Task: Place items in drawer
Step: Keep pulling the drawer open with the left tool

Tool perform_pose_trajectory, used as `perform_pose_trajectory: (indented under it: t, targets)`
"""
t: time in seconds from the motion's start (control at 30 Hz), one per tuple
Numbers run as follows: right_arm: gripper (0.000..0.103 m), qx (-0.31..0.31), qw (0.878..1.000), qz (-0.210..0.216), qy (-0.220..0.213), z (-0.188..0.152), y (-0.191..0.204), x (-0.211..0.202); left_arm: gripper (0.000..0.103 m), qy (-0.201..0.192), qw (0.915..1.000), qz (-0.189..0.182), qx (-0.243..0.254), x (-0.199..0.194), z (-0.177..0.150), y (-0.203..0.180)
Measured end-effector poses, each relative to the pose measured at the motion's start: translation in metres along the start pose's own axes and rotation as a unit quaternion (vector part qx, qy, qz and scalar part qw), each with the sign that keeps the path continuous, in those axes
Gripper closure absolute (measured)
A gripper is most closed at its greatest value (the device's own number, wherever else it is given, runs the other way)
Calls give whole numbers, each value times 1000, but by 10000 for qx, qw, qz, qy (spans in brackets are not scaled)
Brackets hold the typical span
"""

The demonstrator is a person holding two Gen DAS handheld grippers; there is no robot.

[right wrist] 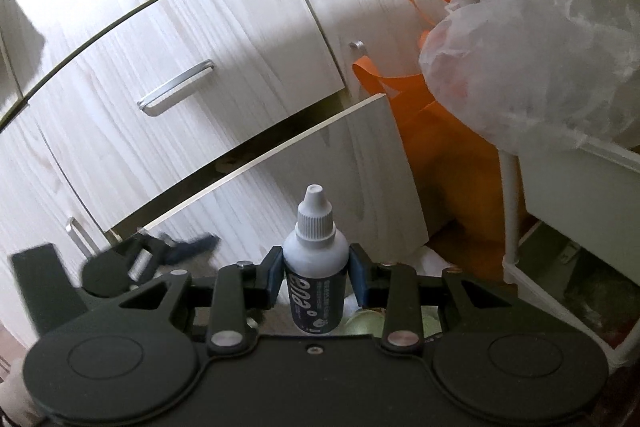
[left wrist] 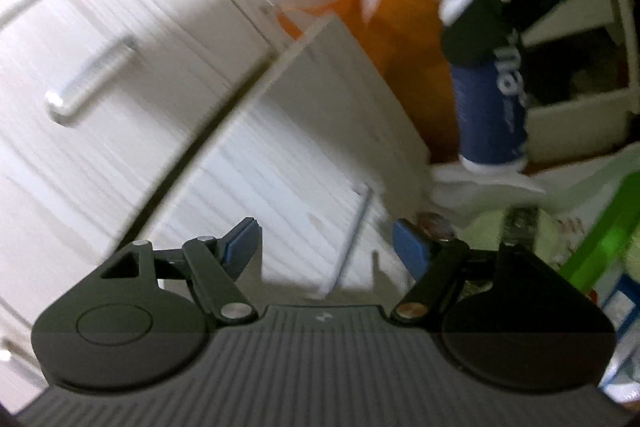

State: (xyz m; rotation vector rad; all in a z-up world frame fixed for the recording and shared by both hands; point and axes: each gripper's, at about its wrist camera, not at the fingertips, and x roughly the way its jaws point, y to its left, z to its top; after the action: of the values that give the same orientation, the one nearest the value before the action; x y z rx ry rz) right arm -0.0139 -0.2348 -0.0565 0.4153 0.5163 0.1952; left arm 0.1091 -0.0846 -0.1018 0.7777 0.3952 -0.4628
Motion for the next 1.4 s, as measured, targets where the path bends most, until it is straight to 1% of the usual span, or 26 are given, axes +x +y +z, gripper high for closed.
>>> perform_pose_trajectory:
  t: [0.03,0.07,0.1,0.13,0.2,0.23,0.27,0.3,0.37,0.43,0.5,0.57,0.7,0.83,1.0,1.1,1.27,1.37,1.4]
  targets:
    - [63,12,10000,12,14,-1,-1,1,51,107,9998,-160,-27,3,-1,-3]
    - [63,30,10000,9,32,-2,-2,2,61,231,9994,-240,-84,9,-3,2]
    - [63,67,10000,6,40,-3,-3,3,82,355,9988,-319,-141,15,-4,7]
    - [63,92,9999,17,54,-4,-4,4,86,473,9979,-400,-197,21,-6,11]
    - [63,158,9998,53,71,-6,-6,4,88,626,9958,-592,-305,24,-1,21]
    - [63,173,9998,61,73,-7,-6,4,89,706,9946,-684,-347,25,2,25]
    - [63,192,9998,67,71,-7,-7,5,89,814,9937,-728,-260,27,5,25]
    - [63,211,9997,73,70,-8,-7,5,89,890,9936,-694,78,28,8,19]
    - [63,228,9997,84,67,-8,-7,5,89,998,9903,-555,792,28,9,5]
    - [63,246,9997,69,39,-9,-7,3,80,1064,9864,-484,1157,30,8,-4]
    - [63,262,9996,58,8,-8,-8,2,79,1159,9827,-469,1366,27,7,-10]
    - [63,290,9996,56,-28,-7,-9,0,79,1254,9829,-491,1252,27,9,-8]
    - [63,349,9993,93,-88,-5,-11,-5,79,1268,9843,-606,1068,26,10,-1]
    - [63,349,9993,93,-108,-3,-11,-6,79,1267,9822,-585,1258,18,9,-11]
    - [63,402,9992,74,-26,-4,-14,-3,79,1229,9829,-694,1182,9,13,-20]
    - [63,360,9994,7,10,-5,-13,-1,79,1207,9824,-643,1273,3,13,-27]
    - [63,306,9995,-15,56,-8,-10,0,79,1271,9810,-548,1361,1,14,-33]
    - [63,316,9995,-20,57,-8,-10,1,79,1352,9794,-610,1373,3,17,-32]
    - [63,320,9995,-24,55,-8,-10,0,79,1393,9776,-631,1447,3,18,-33]
